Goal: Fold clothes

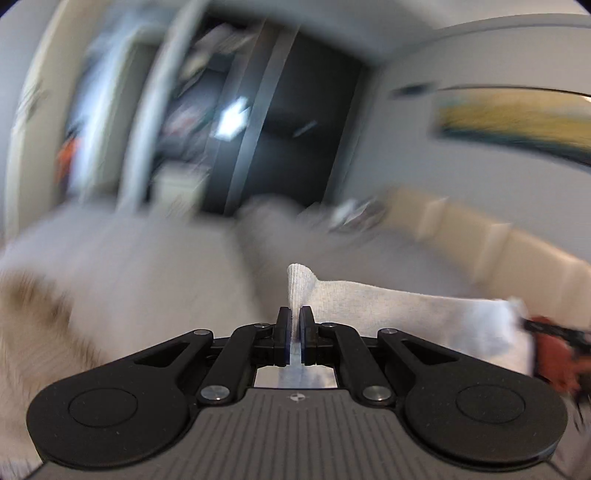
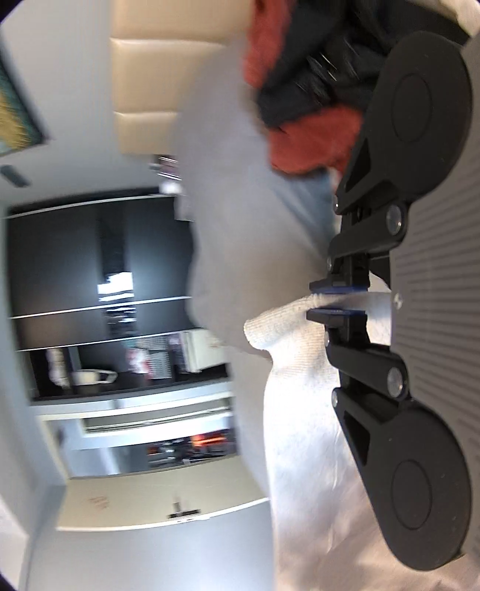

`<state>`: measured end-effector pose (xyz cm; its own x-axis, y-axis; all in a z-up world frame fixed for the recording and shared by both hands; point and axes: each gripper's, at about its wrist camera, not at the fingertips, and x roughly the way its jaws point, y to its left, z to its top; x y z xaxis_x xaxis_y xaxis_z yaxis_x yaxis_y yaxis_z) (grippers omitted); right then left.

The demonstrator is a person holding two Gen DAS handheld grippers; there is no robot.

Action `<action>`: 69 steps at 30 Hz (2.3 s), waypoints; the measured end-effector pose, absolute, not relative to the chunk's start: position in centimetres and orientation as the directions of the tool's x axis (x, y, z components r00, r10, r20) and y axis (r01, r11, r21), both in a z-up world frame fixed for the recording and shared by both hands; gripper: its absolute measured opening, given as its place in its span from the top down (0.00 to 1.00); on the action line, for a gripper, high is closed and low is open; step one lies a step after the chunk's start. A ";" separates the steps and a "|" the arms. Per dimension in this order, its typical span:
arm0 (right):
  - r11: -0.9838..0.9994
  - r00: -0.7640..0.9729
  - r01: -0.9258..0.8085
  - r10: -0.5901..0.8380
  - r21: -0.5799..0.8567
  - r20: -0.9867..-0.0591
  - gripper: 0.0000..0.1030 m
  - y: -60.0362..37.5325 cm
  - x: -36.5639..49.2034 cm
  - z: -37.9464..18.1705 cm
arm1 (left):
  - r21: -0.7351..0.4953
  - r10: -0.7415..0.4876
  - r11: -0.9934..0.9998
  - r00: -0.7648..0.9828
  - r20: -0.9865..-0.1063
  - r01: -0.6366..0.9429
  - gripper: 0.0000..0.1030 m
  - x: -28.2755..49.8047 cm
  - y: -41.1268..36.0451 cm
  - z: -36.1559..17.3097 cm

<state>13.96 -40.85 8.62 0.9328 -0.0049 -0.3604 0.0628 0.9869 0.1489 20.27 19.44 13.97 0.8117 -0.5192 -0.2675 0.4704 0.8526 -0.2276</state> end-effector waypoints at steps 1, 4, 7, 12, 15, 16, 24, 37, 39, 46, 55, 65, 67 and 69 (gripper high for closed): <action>0.985 0.941 0.061 -0.003 0.159 -0.339 0.91 -41.2 12.6 9.5 | -0.209 -0.531 0.846 0.810 -0.250 0.491 0.97 19.1 20.0 15.1; 0.982 0.949 0.045 0.015 0.183 -0.315 0.91 -41.4 10.0 11.4 | -0.160 -0.507 0.862 0.814 -0.283 0.482 0.98 17.8 19.8 17.1; 0.991 0.946 0.047 -0.004 0.124 -0.324 0.91 -40.3 9.3 12.5 | -0.132 -0.502 0.864 0.812 -0.299 0.486 0.98 18.0 18.5 17.6; 0.988 0.934 0.068 -0.014 0.138 -0.358 0.91 -40.8 10.5 11.9 | -0.138 -0.497 0.867 0.804 -0.328 0.479 0.98 20.5 17.2 15.9; 0.989 0.918 0.082 -0.027 0.123 -0.396 0.91 -41.1 12.9 10.1 | -0.124 -0.490 0.868 0.790 -0.370 0.480 0.98 23.2 16.5 14.2; 0.989 0.912 0.088 -0.032 0.118 -0.410 0.91 -41.1 14.0 9.4 | -0.120 -0.489 0.868 0.784 -0.383 0.482 0.98 24.4 16.3 13.5; 0.991 0.840 0.117 -0.066 0.062 -0.538 0.91 -41.8 24.0 0.3 | -0.095 -0.423 0.889 0.723 -0.546 0.448 1.00 35.1 13.0 4.8; 0.976 0.638 0.213 -0.176 -0.047 -0.750 0.50 -44.1 33.8 -15.9 | -0.173 -0.375 0.906 0.543 -0.752 0.386 0.96 42.3 11.8 -8.5; 0.974 0.642 0.220 -0.187 -0.055 -0.744 0.40 -44.5 33.4 -16.0 | -0.151 -0.373 0.895 0.518 -0.770 0.420 0.80 41.7 10.4 -9.1; 0.981 0.674 0.194 -0.117 0.022 -0.730 0.40 -45.2 32.8 -15.0 | -0.087 -0.260 0.938 0.517 -0.816 0.334 0.55 42.8 7.0 -11.4; 0.964 0.677 0.235 -0.073 0.122 -0.732 0.42 -47.0 32.7 -13.9 | -0.182 -0.282 0.957 0.582 -0.763 0.225 0.92 43.2 8.8 -11.3; 0.955 0.653 0.178 0.066 0.238 -0.755 0.44 -46.3 34.7 -15.7 | -0.181 -0.195 0.980 0.630 -0.752 0.086 0.92 44.3 13.5 -11.1; 0.957 0.653 0.147 0.094 0.249 -0.751 0.45 -45.5 35.6 -16.0 | -0.198 -0.200 0.977 0.626 -0.754 0.073 0.92 44.4 13.5 -11.8; 0.958 0.638 0.126 0.120 0.257 -0.760 0.48 -44.6 36.6 -16.6 | -0.205 -0.201 0.977 0.620 -0.758 0.065 0.92 44.5 13.5 -12.3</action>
